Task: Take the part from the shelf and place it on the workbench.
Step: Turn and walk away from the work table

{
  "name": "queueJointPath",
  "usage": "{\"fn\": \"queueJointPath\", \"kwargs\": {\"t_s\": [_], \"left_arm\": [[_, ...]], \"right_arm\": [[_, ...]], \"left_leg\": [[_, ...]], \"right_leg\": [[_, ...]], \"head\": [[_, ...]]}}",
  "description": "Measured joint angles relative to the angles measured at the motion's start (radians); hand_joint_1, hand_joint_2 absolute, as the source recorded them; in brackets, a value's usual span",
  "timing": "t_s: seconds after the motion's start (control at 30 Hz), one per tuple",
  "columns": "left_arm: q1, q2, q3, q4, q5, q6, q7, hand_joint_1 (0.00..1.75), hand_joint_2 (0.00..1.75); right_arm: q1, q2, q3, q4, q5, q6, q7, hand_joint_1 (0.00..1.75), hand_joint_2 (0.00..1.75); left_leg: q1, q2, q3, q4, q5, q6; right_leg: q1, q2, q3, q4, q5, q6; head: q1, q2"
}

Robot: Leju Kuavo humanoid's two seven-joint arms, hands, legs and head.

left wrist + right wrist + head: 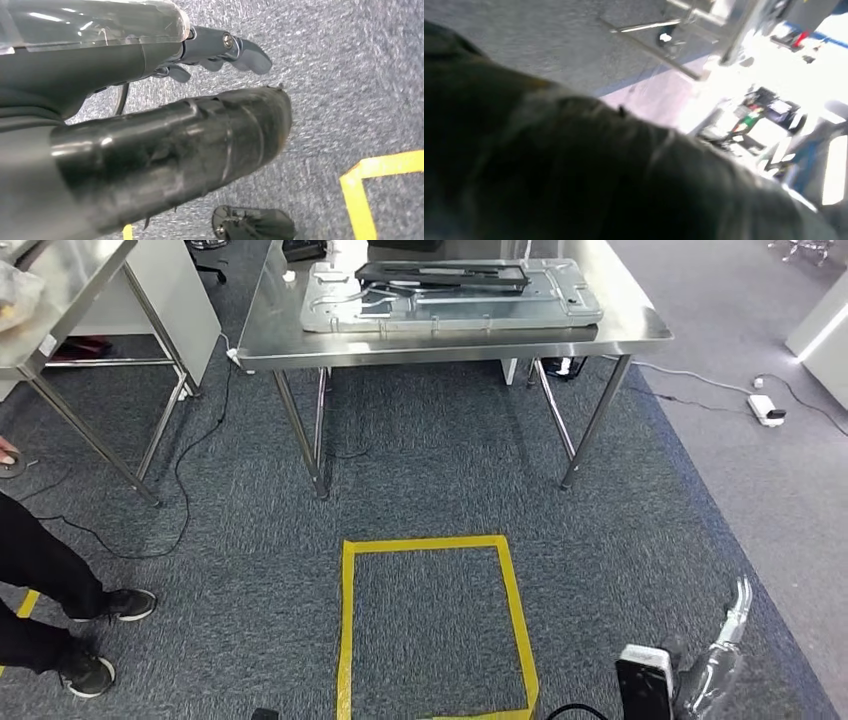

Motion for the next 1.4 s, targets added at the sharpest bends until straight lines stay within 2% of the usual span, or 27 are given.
{"fn": "queueJointPath", "kwargs": {"t_s": [0.07,0.1,0.17,0.23,0.27,0.33,0.4,0.43,0.5,0.53,0.57,0.6,0.67,0.7,0.73,0.8,0.87,0.93,1.0,1.03,1.07,1.1,1.17,1.23,1.27,1.37,1.4], "left_arm": [[0.002,-0.001,0.001,0.0,0.0,0.0,0.001,0.0,0.0],[0.003,-0.001,0.001,0.0,0.0,0.0,0.001,0.0,0.0],[0.003,-0.002,0.002,0.0,-0.001,0.0,0.001,0.0,0.0],[0.002,-0.003,0.002,0.0,-0.002,0.0,0.001,0.0,0.0],[0.002,-0.003,0.003,0.0,-0.002,0.0,0.001,0.0,0.0],[0.0,-0.003,0.004,0.0,-0.004,0.0,0.001,0.0,0.0],[-0.002,-0.003,0.005,0.0,-0.005,0.0,0.001,0.0,0.0],[-0.002,-0.003,0.006,0.0,-0.007,0.0,0.001,0.0,0.0],[0.0,-0.003,0.008,0.0,-0.009,0.0,0.002,0.0,0.0],[0.002,-0.003,0.009,0.0,-0.01,0.0,0.003,0.0,0.0],[0.003,-0.003,0.011,0.0,-0.011,0.0,0.004,0.0,0.0],[0.004,-0.004,0.013,0.0,-0.011,0.0,0.006,0.0,0.0],[0.005,-0.004,0.018,0.0,-0.011,0.0,0.008,0.0,0.0],[0.005,-0.004,0.022,0.0,-0.011,0.001,0.008,0.0,0.0],[0.006,-0.004,0.025,0.0,-0.011,0.002,0.008,0.0,0.0],[0.005,-0.004,0.03,0.0,-0.011,0.004,0.009,0.0,0.0],[0.004,-0.006,0.033,0.0,-0.011,0.008,0.014,0.0,0.0],[0.004,-0.01,0.036,0.0,-0.012,0.012,0.018,0.0,0.0],[0.007,-0.013,0.042,0.0,-0.012,0.014,0.021,0.0,0.0],[0.009,-0.014,0.046,0.0,-0.011,0.016,0.024,0.0,0.0],[0.011,-0.015,0.049,0.0,-0.011,0.017,0.027,0.0,0.0],[0.012,-0.015,0.051,0.0,-0.011,0.019,0.03,0.0,0.0],[0.011,-0.017,0.054,0.0,-0.011,0.021,0.034,0.0,0.0],[0.01,-0.019,0.056,0.0,-0.011,0.021,0.034,0.0,0.0],[0.01,-0.019,0.057,0.0,-0.012,0.021,0.034,0.0,0.0],[0.005,-0.021,0.06,0.0,-0.012,0.023,0.034,0.0,0.0],[0.003,-0.021,0.062,0.0,-0.012,0.023,0.034,0.0,0.0]], "right_arm": [[0.005,0.003,-0.03,0.012,-0.022,0.013,-0.006,0.0,0.0],[0.007,0.005,-0.046,0.019,-0.032,0.019,-0.01,0.0,0.0],[0.008,0.012,-0.079,0.032,-0.052,0.036,-0.02,0.0,0.0],[0.005,0.023,-0.116,0.049,-0.074,0.061,-0.034,0.0,0.0],[0.004,0.031,-0.138,0.059,-0.083,0.072,-0.041,0.0,0.0],[0.002,0.044,-0.186,0.081,-0.093,0.092,-0.049,0.0,0.0],[-0.002,0.057,-0.242,0.106,-0.098,0.113,-0.054,0.0,0.0],[-0.008,0.063,-0.268,0.12,-0.098,0.124,-0.056,0.0,0.0],[-0.024,0.075,-0.322,0.158,-0.098,0.152,-0.062,0.0,0.0],[-0.034,0.083,-0.355,0.186,-0.1,0.169,-0.064,0.0,0.0],[-0.043,0.089,-0.39,0.218,-0.102,0.186,-0.066,0.0,0.0],[-0.054,0.095,-0.432,0.257,-0.105,0.204,-0.071,0.0,0.0],[-0.08,0.106,-0.524,0.343,-0.107,0.234,-0.092,0.0,0.0],[-0.094,0.11,-0.572,0.389,-0.106,0.248,-0.105,0.0,0.0],[-0.111,0.113,-0.617,0.435,-0.106,0.261,-0.117,0.0,0.0],[-0.143,0.116,-0.711,0.541,-0.11,0.29,-0.133,0.0,0.0],[-0.168,0.112,-0.812,0.667,-0.112,0.303,-0.145,0.0,0.0],[-0.191,0.103,-0.912,0.809,-0.11,0.302,-0.152,0.0,0.0],[-0.213,0.095,-0.993,0.943,-0.104,0.289,-0.139,0.0,0.0],[-0.223,0.091,-1.025,1.003,-0.098,0.275,-0.124,0.0,0.0],[-0.231,0.089,-1.053,1.06,-0.091,0.256,-0.102,0.0,0.0],[-0.237,0.088,-1.078,1.11,-0.084,0.236,-0.078,0.0,0.0],[-0.244,0.086,-1.121,1.198,-0.075,0.201,-0.026,0.0,0.0],[-0.254,0.085,-1.148,1.266,-0.063,0.177,0.028,0.0,0.0],[-0.26,0.085,-1.157,1.294,-0.054,0.169,0.058,0.0,0.0],[-0.269,0.087,-1.175,1.369,-0.01,0.166,0.143,0.0,0.0],[-0.269,0.09,-1.178,1.389,0.013,0.173,0.164,0.0,0.0]], "left_leg": [[-0.001,0.015,-0.015,0.01,0.004,-0.001],[0.0,0.022,-0.022,0.016,0.004,-0.002],[0.002,0.036,-0.031,0.034,-0.001,-0.01],[-0.001,0.049,-0.038,0.052,-0.009,-0.023],[-0.003,0.054,-0.04,0.058,-0.012,-0.029],[-0.003,0.064,-0.04,0.061,-0.013,-0.038],[0.001,0.047,-0.046,0.077,-0.029,-0.05],[0.003,0.027,-0.06,0.109,-0.053,-0.056],[0.006,-0.009,-0.114,0.228,-0.121,-0.061],[0.007,-0.014,-0.145,0.294,-0.148,-0.062],[0.007,-0.016,-0.165,0.338,-0.157,-0.061],[0.007,-0.017,-0.169,0.346,-0.147,-0.059],[0.007,-0.029,-0.123,0.246,-0.077,-0.05],[0.007,-0.051,-0.09,0.175,-0.045,-0.043],[0.006,-0.07,-0.065,0.116,-0.024,-0.038],[0.004,-0.092,-0.047,0.067,-0.017,-0.032],[0.005,-0.074,-0.043,0.056,-0.009,-0.026],[0.009,-0.053,-0.037,0.039,0.005,-0.013],[0.008,-0.028,-0.038,0.031,0.012,-0.005],[0.006,-0.013,-0.04,0.032,0.012,-0.004],[0.004,0.002,-0.042,0.033,0.011,-0.004],[0.004,0.016,-0.044,0.035,0.01,-0.005],[0.004,0.04,-0.044,0.04,0.005,-0.009],[0.002,0.06,-0.044,0.051,-0.006,-0.02],[0.0,0.069,-0.044,0.056,-0.011,-0.026],[-0.001,0.087,-0.037,0.06,-0.019,-0.042],[0.001,0.075,-0.036,0.066,-0.027,-0.049]], "right_leg": [[-0.008,-0.001,-0.03,0.097,-0.04,0.01],[-0.012,-0.003,-0.019,0.093,-0.033,0.014],[-0.019,-0.02,0.057,-0.021,0.015,0.02],[-0.015,-0.044,0.12,-0.132,0.042,0.012],[-0.012,-0.05,0.13,-0.155,0.044,0.005],[-0.009,-0.038,0.125,-0.157,0.045,-0.011],[-0.011,-0.025,0.122,-0.162,0.051,-0.024],[-0.013,-0.018,0.12,-0.165,0.055,-0.031],[-0.014,-0.001,0.113,-0.166,0.061,-0.04],[-0.013,0.008,0.109,-0.165,0.063,-0.041],[-0.012,0.019,0.106,-0.165,0.065,-0.042],[-0.011,0.029,0.105,-0.164,0.066,-0.041],[-0.01,0.052,0.105,-0.162,0.068,-0.037],[-0.01,0.063,0.105,-0.162,0.07,-0.035],[-0.009,0.073,0.103,-0.161,0.073,-0.031],[-0.011,0.092,0.096,-0.162,0.08,-0.018],[-0.013,0.107,0.093,-0.167,0.087,-0.005],[-0.01,0.079,0.079,-0.139,0.065,0.003],[-0.009,0.029,0.029,-0.033,0.0,0.007],[-0.01,0.016,-0.002,0.033,-0.033,0.01],[-0.011,0.01,-0.023,0.082,-0.05,0.013],[-0.012,0.006,-0.028,0.098,-0.049,0.015],[-0.016,-0.011,0.027,0.013,0.0,0.017],[-0.015,-0.046,0.101,-0.117,0.042,0.011],[-0.012,-0.057,0.121,-0.152,0.05,0.005],[-0.007,-0.041,0.124,-0.162,0.051,-0.013],[-0.009,-0.033,0.123,-0.165,0.053,-0.019]], "head": [[0.0,0.0],[0.0,0.0],[0.0,0.0],[0.0,0.0],[-0.001,0.0],[-0.002,0.0],[-0.002,0.0],[-0.002,0.0],[-0.002,0.0],[-0.002,0.0],[-0.002,0.0],[-0.002,0.0],[-0.002,0.0],[-0.002,0.0],[-0.002,0.0],[-0.002,0.0],[-0.002,0.0],[0.001,0.0],[0.005,0.0],[0.006,0.0],[0.006,0.0],[0.006,0.0],[0.006,0.0],[0.005,0.0],[0.005,0.0],[0.004,0.0],[0.004,0.0]]}}
